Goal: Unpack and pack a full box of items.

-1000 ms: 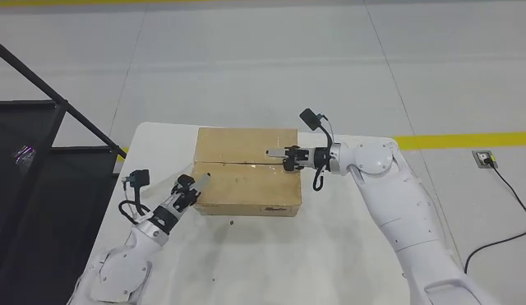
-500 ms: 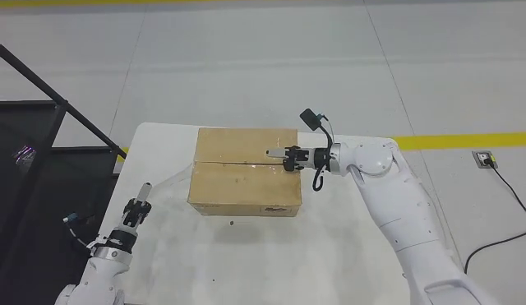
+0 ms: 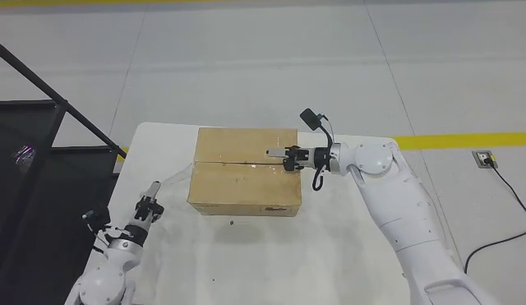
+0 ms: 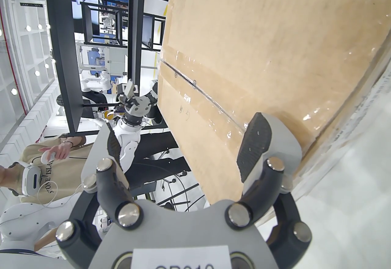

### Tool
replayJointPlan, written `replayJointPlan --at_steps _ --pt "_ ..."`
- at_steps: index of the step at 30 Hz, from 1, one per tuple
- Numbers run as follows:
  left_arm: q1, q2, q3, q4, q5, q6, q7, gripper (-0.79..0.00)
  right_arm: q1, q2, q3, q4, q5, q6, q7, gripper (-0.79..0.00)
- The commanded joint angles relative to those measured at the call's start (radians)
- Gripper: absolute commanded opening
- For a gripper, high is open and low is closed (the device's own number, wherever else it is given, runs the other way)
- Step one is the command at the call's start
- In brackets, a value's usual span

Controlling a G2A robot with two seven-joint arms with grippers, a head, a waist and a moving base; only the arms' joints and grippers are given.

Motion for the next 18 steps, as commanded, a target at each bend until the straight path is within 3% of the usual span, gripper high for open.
replayJointPlan --at_steps 1,8,18 --pt "-0.045 -0.009 0.033 0.07 -0.049 0.016 0.014 0.0 0.0 0.0 0.0 0.0 0.0 0.0 0.0 0.0" --pt "-0.179 -0.04 0.126 0.25 -0.131 -0.01 0.103 0.0 -0.042 0.006 -0.018 -0.067 -0.011 0.03 -0.015 0.0" --pt "-0.285 -0.065 0.175 0.363 -0.19 -0.058 0.109 0.0 -0.055 0.017 -0.028 -0.087 0.002 0.044 -0.022 0.0"
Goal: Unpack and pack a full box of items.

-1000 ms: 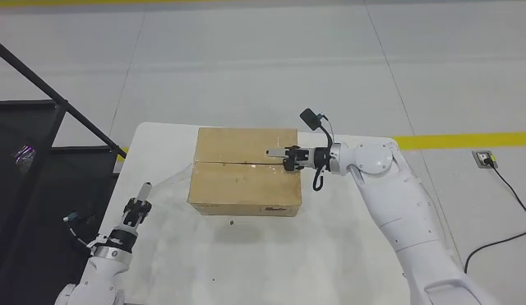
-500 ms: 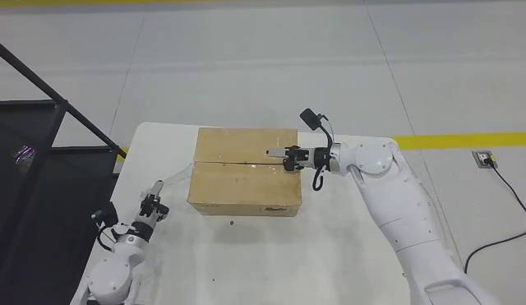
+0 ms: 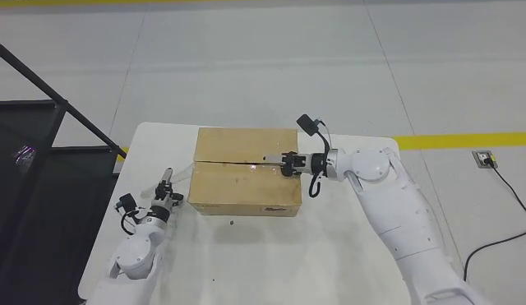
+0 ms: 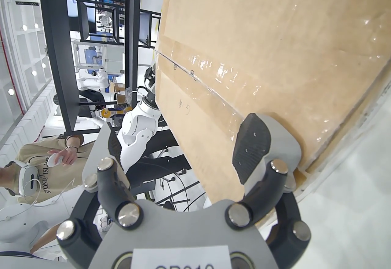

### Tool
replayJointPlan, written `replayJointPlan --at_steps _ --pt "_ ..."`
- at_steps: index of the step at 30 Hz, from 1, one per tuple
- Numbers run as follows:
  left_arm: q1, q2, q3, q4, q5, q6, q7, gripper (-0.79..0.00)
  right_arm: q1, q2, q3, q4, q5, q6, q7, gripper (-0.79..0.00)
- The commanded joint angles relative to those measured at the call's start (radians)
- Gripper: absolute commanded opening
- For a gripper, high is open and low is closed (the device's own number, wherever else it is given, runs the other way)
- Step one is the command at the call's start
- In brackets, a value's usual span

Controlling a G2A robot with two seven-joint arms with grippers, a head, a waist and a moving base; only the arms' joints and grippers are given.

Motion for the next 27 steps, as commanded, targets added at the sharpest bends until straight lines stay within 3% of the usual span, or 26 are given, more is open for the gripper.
replayJointPlan --at_steps 1,8,13,27 --pt "-0.012 -0.003 0.006 0.014 -0.002 -0.013 -0.001 0.0 -0.002 0.002 -0.001 -0.002 0.003 0.001 -0.003 0.0" --pt "-0.065 -0.014 0.008 0.06 -0.049 -0.022 -0.023 0.0 0.002 0.008 -0.012 -0.002 0.011 0.001 0.008 0.0" --pt "-0.078 -0.015 -0.017 0.045 -0.062 -0.05 -0.016 0.0 0.003 0.012 -0.016 -0.007 0.017 0.004 0.007 0.0" --pt "0.026 0.0 -0.102 -0.216 0.06 -0.086 0.011 0.0 -0.011 0.031 -0.012 -0.049 0.027 0.019 -0.003 0.0"
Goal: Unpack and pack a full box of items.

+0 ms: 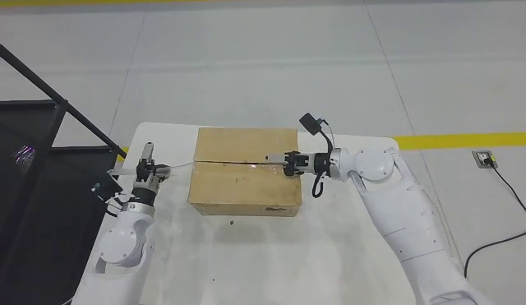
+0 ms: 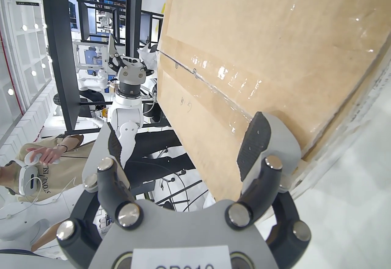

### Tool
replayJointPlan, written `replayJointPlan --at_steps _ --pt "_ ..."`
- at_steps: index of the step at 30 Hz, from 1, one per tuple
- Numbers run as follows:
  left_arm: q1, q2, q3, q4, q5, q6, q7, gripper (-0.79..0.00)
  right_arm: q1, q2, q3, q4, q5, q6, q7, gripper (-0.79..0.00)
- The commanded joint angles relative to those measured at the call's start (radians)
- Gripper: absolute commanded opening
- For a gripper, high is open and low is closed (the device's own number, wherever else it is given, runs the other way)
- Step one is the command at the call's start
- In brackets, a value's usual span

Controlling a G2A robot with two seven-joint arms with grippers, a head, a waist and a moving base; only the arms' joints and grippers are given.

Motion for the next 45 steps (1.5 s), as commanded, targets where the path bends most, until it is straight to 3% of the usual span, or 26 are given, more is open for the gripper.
replayJointPlan --at_steps 1,20,29,45 --pt "0.006 0.001 -0.003 -0.026 0.016 0.008 -0.002 0.0 -0.002 0.002 0.0 -0.004 0.001 0.001 -0.001 0.0" --pt "0.016 -0.007 0.02 -0.194 0.126 0.041 0.022 0.0 -0.047 0.03 0.02 -0.08 0.013 0.014 -0.034 0.0" --pt "0.01 -0.016 0.067 -0.212 0.211 0.029 0.054 0.0 -0.085 0.042 0.042 -0.11 0.052 0.057 -0.074 0.0" --pt "0.001 -0.032 0.142 -0.224 0.32 0.022 0.06 0.0 -0.051 0.042 0.002 -0.045 0.097 0.017 -0.076 0.0"
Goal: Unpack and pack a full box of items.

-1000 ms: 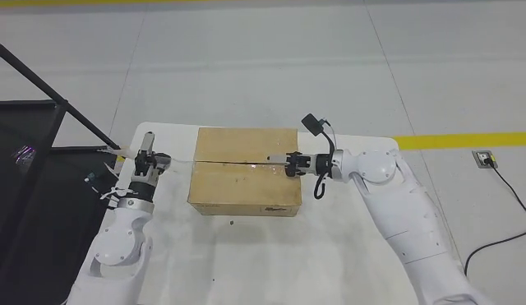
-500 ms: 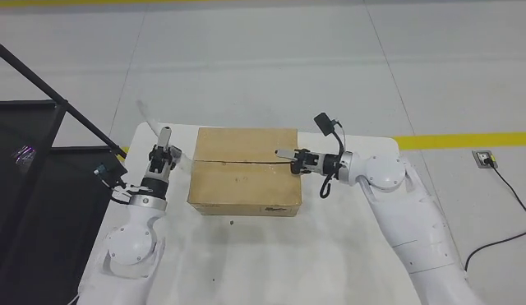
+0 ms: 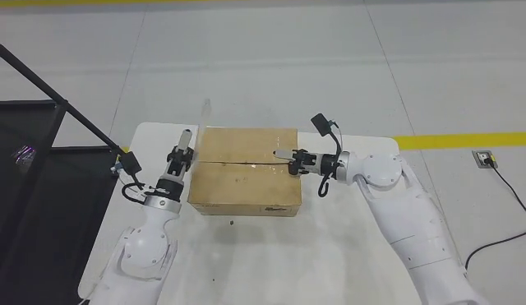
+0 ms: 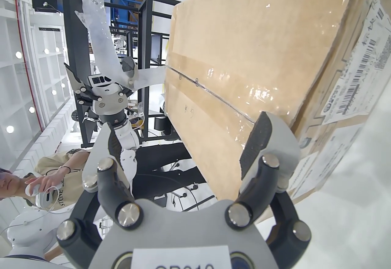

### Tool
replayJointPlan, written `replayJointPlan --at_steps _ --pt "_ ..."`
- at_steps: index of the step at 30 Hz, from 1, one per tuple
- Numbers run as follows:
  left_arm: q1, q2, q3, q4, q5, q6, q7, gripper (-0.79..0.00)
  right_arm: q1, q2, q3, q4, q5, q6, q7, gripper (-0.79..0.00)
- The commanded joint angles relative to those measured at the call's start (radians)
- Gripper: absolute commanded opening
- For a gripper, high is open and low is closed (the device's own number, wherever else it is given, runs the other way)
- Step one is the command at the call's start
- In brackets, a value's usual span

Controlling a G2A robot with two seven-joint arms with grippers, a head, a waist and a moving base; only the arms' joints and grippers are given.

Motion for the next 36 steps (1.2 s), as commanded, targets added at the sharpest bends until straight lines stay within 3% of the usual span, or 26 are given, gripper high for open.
replayJointPlan --at_steps 1,18,26,32,36 --pt "0.0 -0.002 0.009 -0.002 0.01 -0.001 -0.001 0.0 0.0 0.001 -0.002 0.001 0.003 -0.007 0.0 0.0" --pt "-0.002 -0.016 0.035 -0.011 0.017 -0.012 -0.023 0.0 0.016 0.005 -0.03 0.015 0.034 -0.028 -0.004 0.0" --pt "0.042 -0.001 -0.145 -0.081 -0.128 -0.019 -0.094 0.0 0.016 0.008 -0.047 0.0 0.019 -0.062 -0.009 0.0" --pt "0.04 0.027 -0.29 -0.03 -0.162 -0.002 -0.338 0.0 -0.021 0.015 -0.043 -0.081 -0.006 -0.09 -0.063 0.0" --pt "0.046 0.031 -0.305 -0.023 -0.113 -0.017 -0.345 0.0 -0.038 0.022 -0.034 -0.109 -0.009 -0.103 -0.065 0.0"
